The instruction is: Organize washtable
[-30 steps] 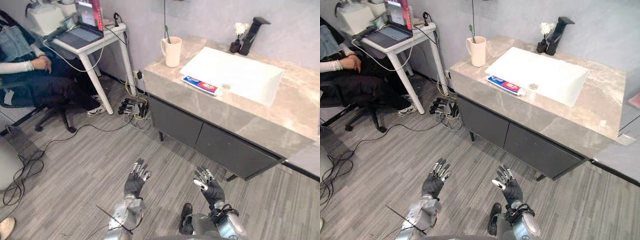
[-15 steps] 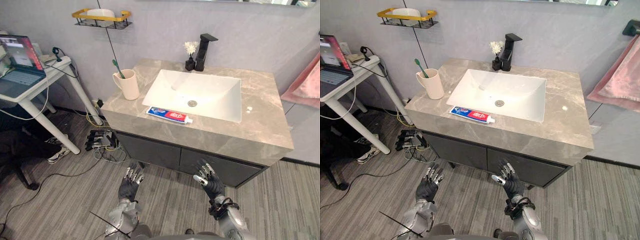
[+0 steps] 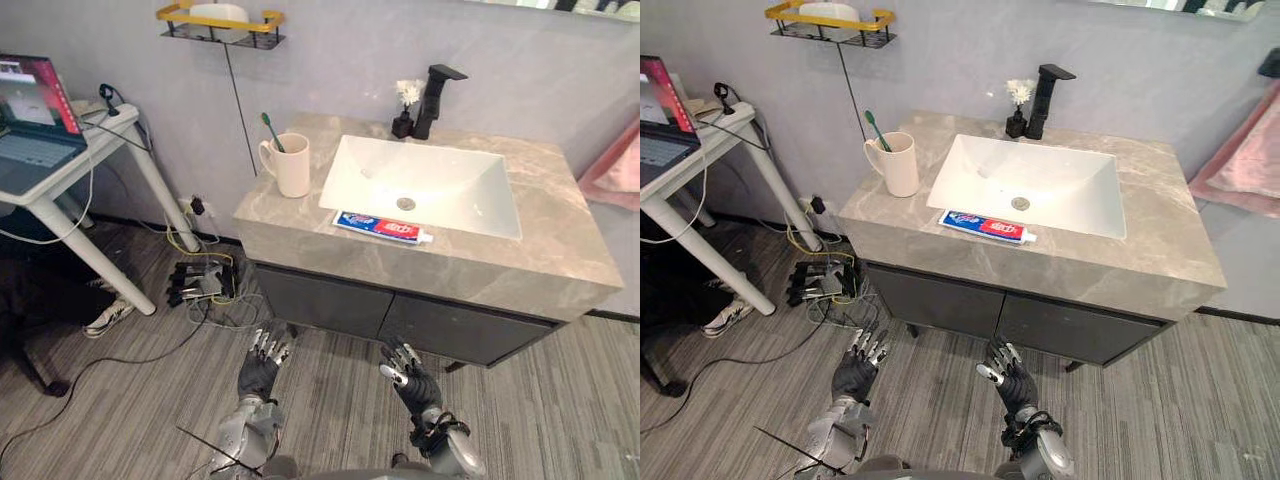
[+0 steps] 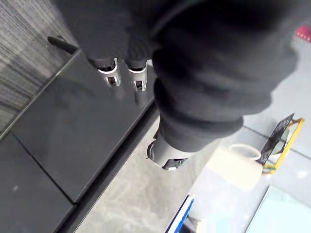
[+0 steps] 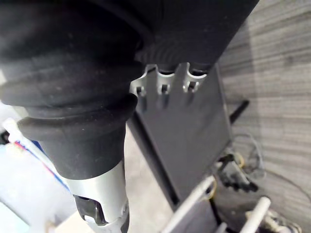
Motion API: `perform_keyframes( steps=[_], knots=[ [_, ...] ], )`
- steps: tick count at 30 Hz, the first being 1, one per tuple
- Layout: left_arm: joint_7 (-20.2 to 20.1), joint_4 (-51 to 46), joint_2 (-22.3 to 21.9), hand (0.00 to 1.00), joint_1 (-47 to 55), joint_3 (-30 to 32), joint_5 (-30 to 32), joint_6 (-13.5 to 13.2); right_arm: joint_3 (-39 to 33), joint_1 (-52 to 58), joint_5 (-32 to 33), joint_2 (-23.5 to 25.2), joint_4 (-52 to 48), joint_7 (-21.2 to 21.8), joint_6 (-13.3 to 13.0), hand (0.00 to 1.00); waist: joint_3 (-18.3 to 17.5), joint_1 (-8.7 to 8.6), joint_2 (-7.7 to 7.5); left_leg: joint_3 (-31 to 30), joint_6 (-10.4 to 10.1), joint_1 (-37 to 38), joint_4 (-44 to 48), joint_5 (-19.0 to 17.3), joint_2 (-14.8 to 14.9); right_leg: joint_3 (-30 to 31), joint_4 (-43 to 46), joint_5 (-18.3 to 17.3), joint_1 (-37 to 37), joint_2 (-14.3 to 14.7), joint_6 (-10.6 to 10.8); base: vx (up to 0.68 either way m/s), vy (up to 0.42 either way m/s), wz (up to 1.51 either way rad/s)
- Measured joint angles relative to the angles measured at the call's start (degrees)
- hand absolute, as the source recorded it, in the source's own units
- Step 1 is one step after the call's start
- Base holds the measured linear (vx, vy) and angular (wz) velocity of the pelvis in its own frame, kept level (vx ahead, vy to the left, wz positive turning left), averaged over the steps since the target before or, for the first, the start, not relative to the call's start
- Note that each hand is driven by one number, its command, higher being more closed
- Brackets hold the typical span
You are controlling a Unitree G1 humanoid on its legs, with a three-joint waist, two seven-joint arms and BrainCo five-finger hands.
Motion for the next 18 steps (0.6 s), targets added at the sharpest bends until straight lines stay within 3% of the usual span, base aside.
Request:
perform_keyframes(
  steps=[2,4,5,6,7,8,9,11,13,14,16,18],
  knots=[
    [0.00,-0.35,0.54,0.00,-0.27,-1.97,0.00,0.01,-1.34,0.37,-0.01,1.19,0.00,-0.45,-0.01,0.00,-0.47,-0.68,-0.60,2.15,0.06,0.62,-1.05,0.01,-1.63,2.07,0.21,0.26,-1.17,-1.94,-0.38,-0.04,0.193,-0.50],
    [0.06,-0.98,0.65,0.00,-0.98,-2.17,0.02,-0.01,-2.04,-0.04,-0.02,0.93,0.08,-1.35,0.00,0.00,-0.45,-0.39,-0.22,6.80,0.72,1.30,-2.98,-0.06,-2.07,5.96,2.54,2.74,-5.15,-1.73,-2.90,-0.01,0.163,-1.07],
    [0.17,-0.95,0.60,0.00,-1.30,-2.05,0.02,0.02,-2.04,-0.66,-0.03,0.89,0.11,-1.45,0.02,0.00,-0.34,-0.29,0.23,8.29,1.49,1.25,-3.80,0.35,-1.67,5.84,3.61,4.08,-6.81,-1.19,-4.36,-0.06,0.221,-1.35],
    [0.31,-0.98,0.65,0.00,-1.87,-1.65,0.03,0.02,-1.94,-1.25,-0.01,0.99,0.12,-1.56,0.02,0.00,-0.02,-0.32,0.74,10.95,2.96,1.70,-5.12,1.23,-1.24,3.48,4.49,7.50,-9.23,0.02,-7.49,-0.07,0.215,-1.26],
    [0.59,-1.30,0.49,0.00,-2.56,-0.96,0.02,0.00,-1.77,-1.56,0.05,1.03,0.13,-1.58,0.04,0.00,0.56,-0.20,1.31,13.29,5.30,2.67,-6.31,2.01,-0.35,-0.97,4.03,10.23,-9.82,0.62,-7.25,-0.07,0.191,-1.14],
    [0.81,-1.32,0.55,0.00,-3.14,-0.88,0.02,0.00,-1.75,-1.71,0.12,0.76,0.15,-1.56,0.07,0.00,1.36,-0.22,1.26,14.67,5.80,3.37,-6.59,2.05,-0.14,-3.29,6.04,8.90,-10.14,0.72,-6.76,-0.03,0.089,-0.87],
    [1.25,-1.18,0.51,0.00,-4.32,0.01,0.02,0.05,-1.20,-1.72,0.60,0.87,0.47,-1.54,0.17,0.00,2.28,-0.26,1.15,16.22,6.32,4.66,-6.53,1.78,0.06,-7.09,13.67,3.77,-11.00,1.20,-6.51,-0.03,0.061,-0.47],
    [1.27,-1.19,0.65,0.00,-4.72,0.66,0.03,0.04,0.07,-1.90,1.01,0.36,1.10,-1.39,0.16,0.00,2.16,-0.12,0.55,17.48,6.84,5.90,-6.77,1.47,0.15,-12.53,19.73,-1.36,-10.58,2.13,-8.09,-0.02,0.076,-0.37],
    [1.27,-1.21,0.71,0.00,-4.67,0.66,0.00,0.09,1.11,-2.40,1.02,0.39,1.81,-1.24,0.16,0.00,2.09,0.57,0.40,18.62,6.86,6.00,-7.18,1.44,0.02,-16.76,19.08,-4.14,-9.61,3.40,-9.26,0.01,0.015,-0.34],
    [1.28,-1.23,0.63,0.00,-4.23,0.78,-0.02,0.16,1.97,-2.60,1.08,0.02,1.82,-1.22,0.19,0.00,1.61,0.94,-0.38,19.26,6.81,6.00,-7.36,1.45,-0.34,-17.73,14.47,-4.22,-8.08,3.70,-8.46,0.04,-0.024,-0.28],
    [1.30,-1.22,0.02,0.00,-3.98,1.25,-0.08,0.45,2.19,-3.41,1.22,-0.42,1.82,-1.22,0.24,0.00,1.94,0.91,1.11,19.32,6.33,5.79,-8.17,2.17,0.09,-17.54,7.88,-0.83,-5.95,5.29,-5.93,0.03,-0.013,-0.16],
    [1.30,-1.44,-1.28,0.00,-3.98,2.35,-0.09,0.44,2.49,-4.53,1.54,-1.52,1.83,-1.30,0.25,0.00,1.89,1.52,1.73,20.74,5.97,5.92,-9.76,2.77,0.51,-16.18,2.71,2.10,-5.02,6.87,-6.01,0.02,-0.018,-0.35]
  ],
)
